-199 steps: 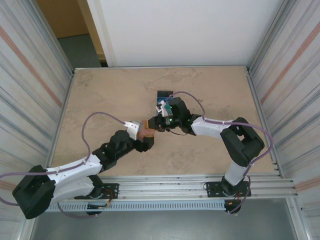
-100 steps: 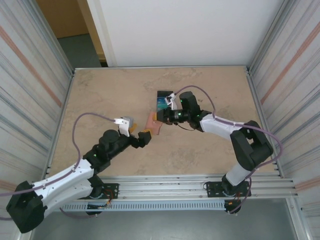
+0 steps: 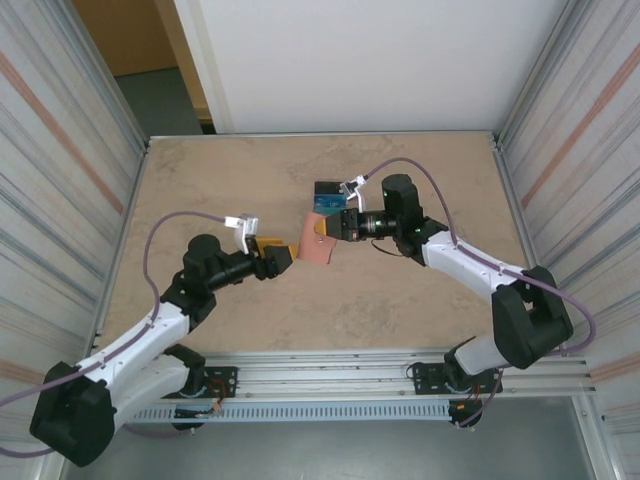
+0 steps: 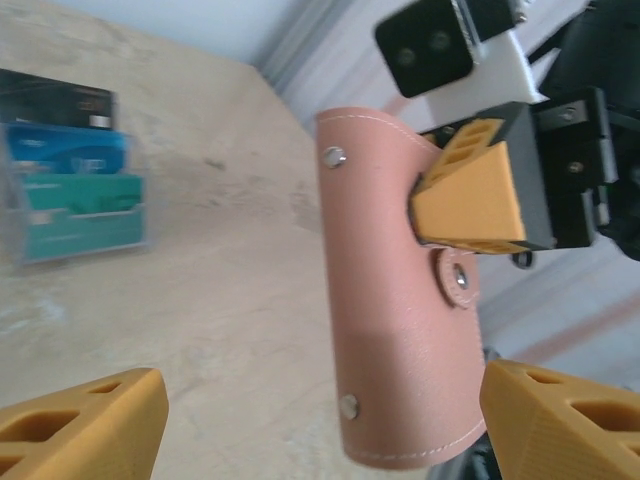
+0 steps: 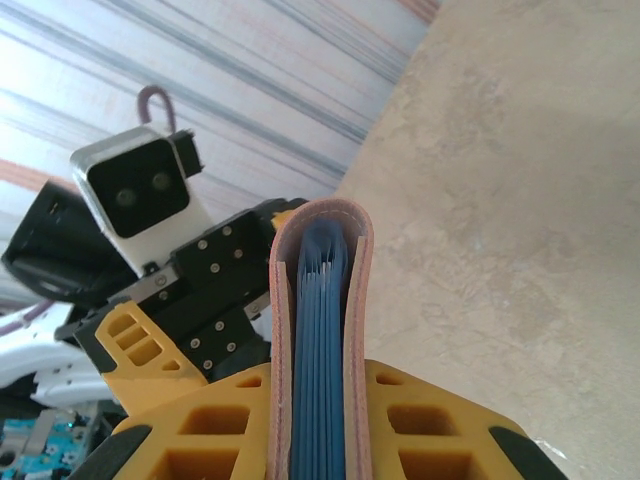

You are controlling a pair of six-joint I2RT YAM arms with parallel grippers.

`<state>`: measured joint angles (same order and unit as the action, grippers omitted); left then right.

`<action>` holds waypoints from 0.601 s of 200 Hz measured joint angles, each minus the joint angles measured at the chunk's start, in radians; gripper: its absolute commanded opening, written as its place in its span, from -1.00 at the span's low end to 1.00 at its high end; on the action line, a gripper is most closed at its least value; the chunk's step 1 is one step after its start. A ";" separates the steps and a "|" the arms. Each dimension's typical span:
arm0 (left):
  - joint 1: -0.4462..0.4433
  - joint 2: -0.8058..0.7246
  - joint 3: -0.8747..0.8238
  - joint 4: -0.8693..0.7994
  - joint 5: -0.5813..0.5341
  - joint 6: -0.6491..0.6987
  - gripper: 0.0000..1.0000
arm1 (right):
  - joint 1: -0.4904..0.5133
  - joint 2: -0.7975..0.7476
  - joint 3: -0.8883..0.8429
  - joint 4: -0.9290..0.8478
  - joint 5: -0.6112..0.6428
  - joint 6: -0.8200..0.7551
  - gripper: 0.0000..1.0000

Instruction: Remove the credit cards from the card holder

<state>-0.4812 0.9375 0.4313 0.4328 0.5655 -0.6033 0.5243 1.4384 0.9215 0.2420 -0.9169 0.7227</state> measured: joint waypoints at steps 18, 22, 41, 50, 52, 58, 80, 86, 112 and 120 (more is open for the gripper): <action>-0.001 0.036 0.018 0.051 0.075 -0.015 0.48 | 0.005 -0.015 0.000 0.000 -0.019 -0.009 -0.80; -0.003 0.042 0.021 0.058 0.087 -0.016 0.45 | 0.005 -0.017 0.000 0.000 -0.023 -0.011 -0.81; -0.013 0.073 0.041 0.086 0.137 -0.021 0.33 | 0.012 -0.020 0.000 0.001 -0.035 -0.025 -0.80; -0.019 0.087 0.048 0.099 0.159 -0.023 0.28 | 0.015 -0.020 0.000 0.000 -0.042 -0.027 -0.81; -0.020 0.089 0.049 0.100 0.163 -0.023 0.26 | 0.016 -0.020 0.000 0.000 -0.044 -0.028 -0.81; -0.026 0.097 0.053 0.105 0.176 -0.022 0.17 | 0.018 -0.020 0.000 0.000 -0.047 -0.029 -0.81; -0.042 0.119 0.058 0.115 0.202 -0.011 -0.09 | 0.026 -0.022 0.000 0.000 -0.059 -0.032 -0.82; -0.045 0.125 0.058 0.116 0.205 -0.009 -0.13 | 0.026 -0.024 0.000 0.000 -0.061 -0.035 -0.81; -0.058 0.134 0.058 0.116 0.213 -0.002 -0.34 | 0.027 -0.027 0.000 0.000 -0.075 -0.043 -0.82; -0.058 0.134 0.059 0.115 0.213 0.002 -0.37 | 0.027 -0.027 0.000 0.002 -0.079 -0.045 -0.82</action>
<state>-0.5392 1.0718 0.4900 0.5480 0.7784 -0.6018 0.5514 1.4113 0.9215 0.2436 -0.9955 0.6773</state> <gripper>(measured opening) 0.345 0.192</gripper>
